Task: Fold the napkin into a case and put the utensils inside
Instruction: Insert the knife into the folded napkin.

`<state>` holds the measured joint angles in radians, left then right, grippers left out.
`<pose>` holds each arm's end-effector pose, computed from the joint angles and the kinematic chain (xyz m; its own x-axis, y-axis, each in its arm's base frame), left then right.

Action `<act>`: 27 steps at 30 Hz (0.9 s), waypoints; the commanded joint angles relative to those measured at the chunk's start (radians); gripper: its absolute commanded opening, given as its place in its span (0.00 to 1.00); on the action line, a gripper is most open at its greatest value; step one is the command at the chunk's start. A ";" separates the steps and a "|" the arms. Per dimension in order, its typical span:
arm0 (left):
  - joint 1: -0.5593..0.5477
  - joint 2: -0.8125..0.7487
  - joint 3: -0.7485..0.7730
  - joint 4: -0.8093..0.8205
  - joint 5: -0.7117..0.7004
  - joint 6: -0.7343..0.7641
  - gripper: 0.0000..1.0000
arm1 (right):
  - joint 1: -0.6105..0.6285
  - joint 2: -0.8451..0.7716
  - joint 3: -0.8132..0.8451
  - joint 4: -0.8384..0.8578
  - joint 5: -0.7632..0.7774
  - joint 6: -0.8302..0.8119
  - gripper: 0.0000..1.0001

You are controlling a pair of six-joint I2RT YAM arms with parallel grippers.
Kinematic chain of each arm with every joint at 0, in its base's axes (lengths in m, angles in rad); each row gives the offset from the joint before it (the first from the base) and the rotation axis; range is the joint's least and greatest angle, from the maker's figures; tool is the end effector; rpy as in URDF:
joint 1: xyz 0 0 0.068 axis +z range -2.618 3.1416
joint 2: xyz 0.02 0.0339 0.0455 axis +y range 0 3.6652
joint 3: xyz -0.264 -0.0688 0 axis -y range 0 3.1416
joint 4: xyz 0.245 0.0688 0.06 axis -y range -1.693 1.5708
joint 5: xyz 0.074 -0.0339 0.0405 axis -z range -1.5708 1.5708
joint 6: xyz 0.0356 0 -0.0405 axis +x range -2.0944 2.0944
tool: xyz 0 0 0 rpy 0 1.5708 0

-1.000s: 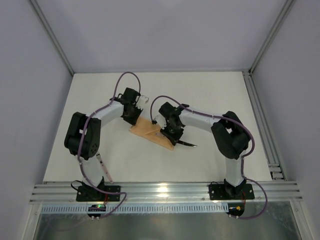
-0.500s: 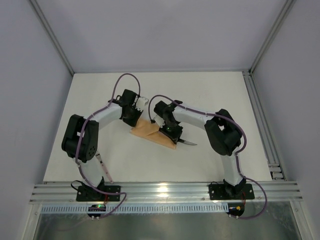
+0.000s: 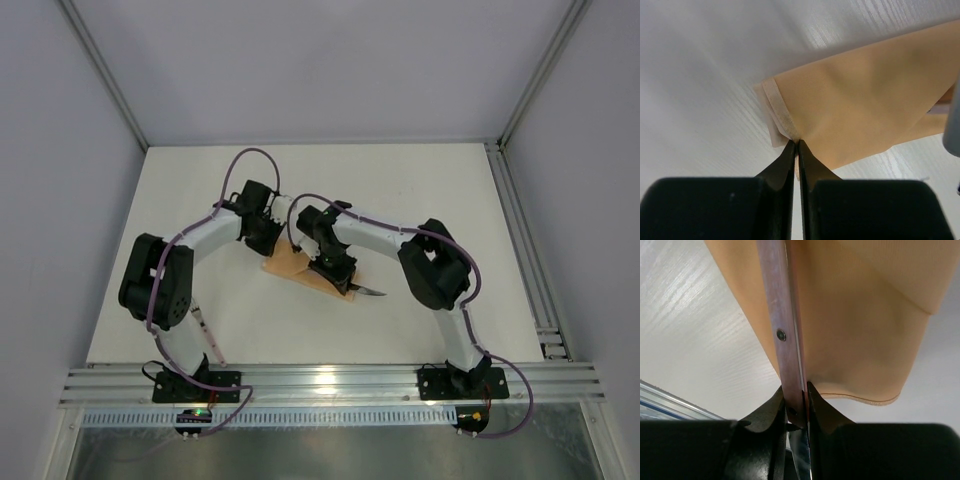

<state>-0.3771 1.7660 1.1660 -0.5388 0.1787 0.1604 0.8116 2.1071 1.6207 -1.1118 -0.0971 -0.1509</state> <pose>0.3258 -0.1358 0.1847 -0.7646 0.4719 -0.4391 0.5609 0.8227 -0.0925 0.2704 0.2900 0.1696 -0.5720 -0.8202 0.0125 -0.8154 0.5702 0.0999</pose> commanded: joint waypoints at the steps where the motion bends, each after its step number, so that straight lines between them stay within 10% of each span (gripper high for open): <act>1: 0.001 -0.031 -0.009 0.013 0.025 -0.010 0.04 | 0.001 0.040 0.038 -0.014 -0.044 0.013 0.04; 21: 0.001 -0.031 -0.025 0.025 0.051 -0.007 0.06 | 0.067 0.128 0.179 -0.022 -0.055 -0.157 0.07; 27: 0.001 -0.028 -0.023 0.025 0.045 -0.002 0.06 | 0.040 0.108 0.157 0.000 -0.012 -0.156 0.22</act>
<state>-0.3584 1.7664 1.1435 -0.5385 0.1825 0.1459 0.8532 2.2280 1.7649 -1.1851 -0.1257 -0.2768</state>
